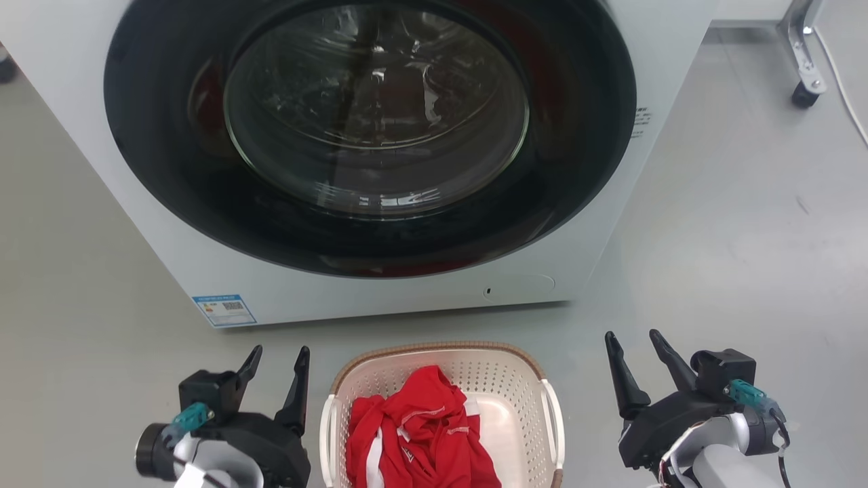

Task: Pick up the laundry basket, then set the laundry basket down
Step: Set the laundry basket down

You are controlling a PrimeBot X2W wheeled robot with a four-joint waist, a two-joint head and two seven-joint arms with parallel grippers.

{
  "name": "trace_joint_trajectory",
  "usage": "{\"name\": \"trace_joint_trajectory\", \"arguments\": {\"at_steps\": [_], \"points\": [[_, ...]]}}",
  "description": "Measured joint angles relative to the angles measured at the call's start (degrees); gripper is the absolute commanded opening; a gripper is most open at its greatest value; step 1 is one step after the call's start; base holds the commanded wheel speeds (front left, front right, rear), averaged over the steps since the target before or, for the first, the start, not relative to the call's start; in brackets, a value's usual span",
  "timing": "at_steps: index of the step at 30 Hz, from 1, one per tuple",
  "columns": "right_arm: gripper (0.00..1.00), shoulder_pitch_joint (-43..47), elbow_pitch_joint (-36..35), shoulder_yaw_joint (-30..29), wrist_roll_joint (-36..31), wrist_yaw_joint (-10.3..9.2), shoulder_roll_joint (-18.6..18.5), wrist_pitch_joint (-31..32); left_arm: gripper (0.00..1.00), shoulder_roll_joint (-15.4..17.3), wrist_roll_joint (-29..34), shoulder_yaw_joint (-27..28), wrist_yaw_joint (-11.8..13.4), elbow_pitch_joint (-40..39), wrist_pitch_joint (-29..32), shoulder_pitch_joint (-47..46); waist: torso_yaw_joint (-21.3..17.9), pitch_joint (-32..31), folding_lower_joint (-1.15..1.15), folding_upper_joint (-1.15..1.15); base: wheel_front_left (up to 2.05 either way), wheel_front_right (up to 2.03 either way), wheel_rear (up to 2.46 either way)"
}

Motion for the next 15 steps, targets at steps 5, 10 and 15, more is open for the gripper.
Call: {"name": "trace_joint_trajectory", "arguments": {"at_steps": [5, 10, 15], "points": [[1.00, 3.38, -6.70, -1.51, -1.36, -1.72, -0.68, 0.00, 1.00, 1.23, 2.27, 0.97, 2.18, -7.27, 0.00, 4.33, -0.24, -1.75, 0.00, 0.00, 0.00, 0.00, 0.00], [1.00, 6.83, -12.77, -3.20, -2.74, -3.01, -1.94, 0.00, 1.00, 1.86, 3.45, 1.90, 4.07, -13.67, -0.01, 8.14, -0.31, -3.19, 0.01, 0.00, 0.00, 0.00, 0.00], [1.00, 10.08, -18.08, -4.43, -4.39, -3.83, -2.46, -0.01, 1.00, 2.52, 4.01, 3.07, 5.32, -19.14, -0.01, 12.37, -0.33, -4.48, 0.01, 0.00, 0.00, 0.00, 0.00]]}}
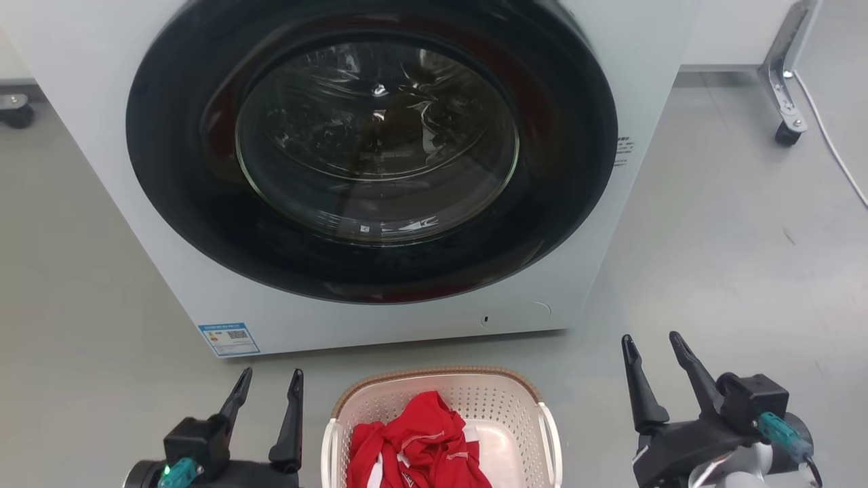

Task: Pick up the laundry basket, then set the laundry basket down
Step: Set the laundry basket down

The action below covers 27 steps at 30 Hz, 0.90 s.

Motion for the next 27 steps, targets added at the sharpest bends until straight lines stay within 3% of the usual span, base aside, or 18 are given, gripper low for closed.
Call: {"name": "trace_joint_trajectory", "arguments": {"at_steps": [11, 27], "points": [[1.00, 5.72, -7.34, -2.24, -1.99, -0.77, -0.64, -0.01, 1.00, 0.69, 1.48, 2.88, 1.65, -7.71, 0.00, 7.49, -0.17, -2.30, 0.00, 0.01, 0.00, 0.00, 0.00], [1.00, 9.43, -11.33, -4.61, -3.98, -1.22, -0.67, 0.18, 1.00, 1.07, 3.07, 4.68, 2.16, -13.16, 0.11, 11.27, -0.49, -2.90, 0.00, 0.01, 0.00, 0.00, 0.00]]}}
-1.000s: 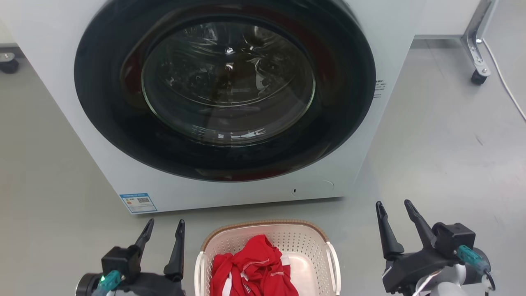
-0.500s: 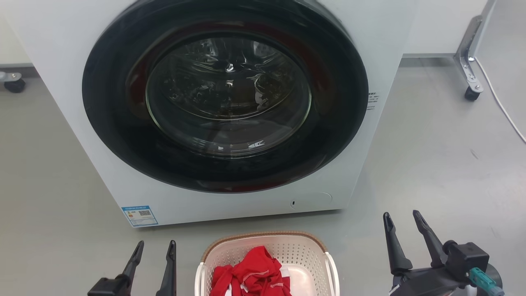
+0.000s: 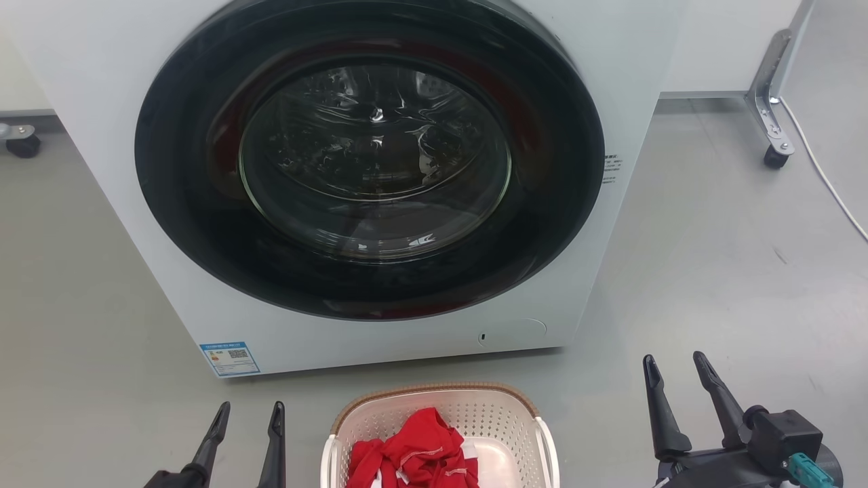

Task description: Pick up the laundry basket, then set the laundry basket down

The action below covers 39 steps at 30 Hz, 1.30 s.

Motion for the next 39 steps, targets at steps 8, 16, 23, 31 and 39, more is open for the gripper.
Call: {"name": "trace_joint_trajectory", "arguments": {"at_steps": [8, 16, 23, 31, 39], "points": [[1.00, 0.76, -1.52, -0.60, -0.67, -0.01, 0.00, 1.54, 1.00, -0.23, 1.83, 0.38, 0.01, -1.51, 1.54, 0.47, 0.31, 0.18, 0.00, 0.00, 0.00, 0.00, 0.00], [1.00, 0.97, -2.67, -1.48, -1.87, -0.01, 0.15, 3.01, 1.00, -0.77, 2.56, 1.20, 0.04, -2.79, 2.80, 0.81, 0.67, 0.30, 0.00, 0.00, 0.00, 0.00, 0.00], [0.00, 2.71, -0.86, -1.31, -2.04, 0.09, 1.27, 3.55, 0.00, -1.85, 2.75, 1.30, -0.03, -0.86, 3.35, 2.17, 0.76, 0.46, 0.00, 0.00, 0.00, 0.00, 0.00], [0.00, 2.86, -0.25, -3.45, 2.13, 1.04, 1.94, 4.76, 0.00, -2.58, -1.55, 3.04, -1.10, -0.20, 4.61, 2.26, 0.79, 0.41, 0.00, 0.00, 0.00, 0.00, 0.00], [0.00, 2.61, 0.42, -5.71, 8.58, 2.18, 2.83, 6.51, 0.00, -3.35, -7.32, 4.89, -2.10, 0.71, 6.20, 1.59, 0.83, 0.34, 0.00, 0.01, 0.00, 0.00, 0.00]]}}
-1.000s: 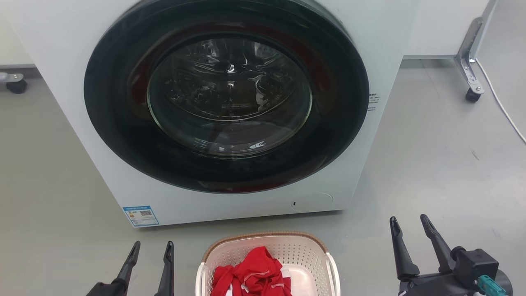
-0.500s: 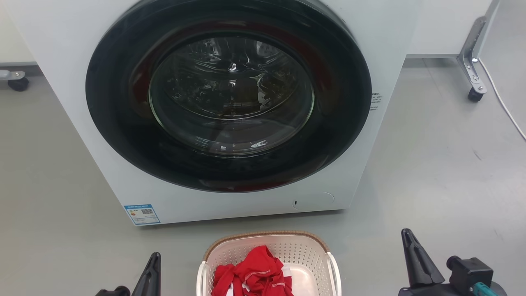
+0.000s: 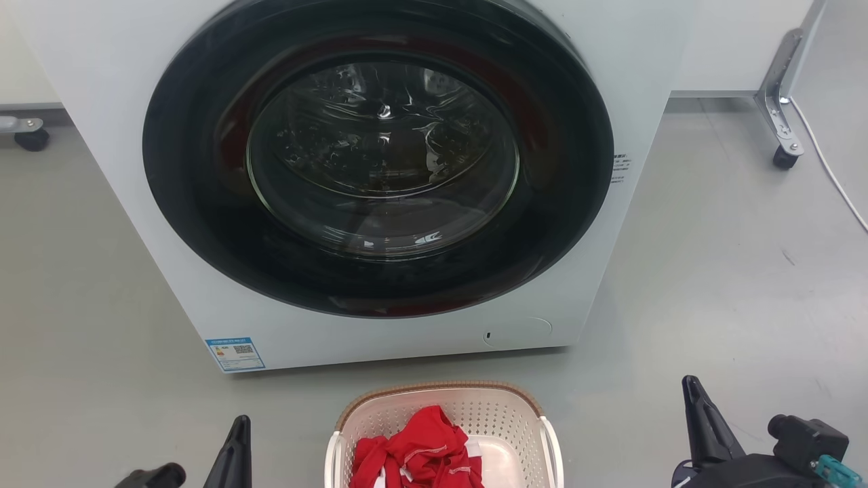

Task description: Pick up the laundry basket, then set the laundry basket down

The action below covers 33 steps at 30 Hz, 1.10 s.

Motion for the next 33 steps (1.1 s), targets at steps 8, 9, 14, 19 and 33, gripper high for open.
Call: {"name": "trace_joint_trajectory", "arguments": {"at_steps": [8, 9, 14, 19, 33], "points": [[0.00, -0.60, 0.91, -2.24, 5.76, 1.02, 0.81, 1.48, 0.00, -0.80, -5.70, 1.85, -1.03, 0.87, 1.66, -0.59, 0.04, -0.08, 0.00, 0.00, 0.00, 0.00, 0.00], [0.00, -0.62, 1.04, -2.49, 6.57, 1.25, 0.91, 1.60, 0.00, -0.89, -6.17, 2.04, -1.22, 1.03, 1.87, -0.69, 0.04, -0.09, 0.00, 0.00, 0.00, 0.00, 0.00], [0.00, -0.71, 1.49, -3.88, 10.18, 1.96, 1.45, 2.53, 0.00, -1.36, -9.71, 3.23, -2.02, 1.67, 2.76, -1.40, 0.07, -0.14, 0.00, 0.00, 0.00, 0.00, 0.00], [0.00, -1.01, 2.00, -5.25, 13.77, 2.53, 2.02, 3.56, 0.00, -1.87, -13.23, 4.31, -2.55, 2.33, 3.79, -1.63, 0.09, -0.19, 0.00, 0.00, 0.00, 0.00, 0.00], [0.00, -1.90, 3.50, -9.09, 23.58, 4.56, 3.46, 6.05, 0.00, -3.31, -23.27, 7.40, -4.56, 4.10, 6.20, -3.53, 0.16, -0.33, 0.00, 0.00, 0.00, 0.00, 0.00]]}}
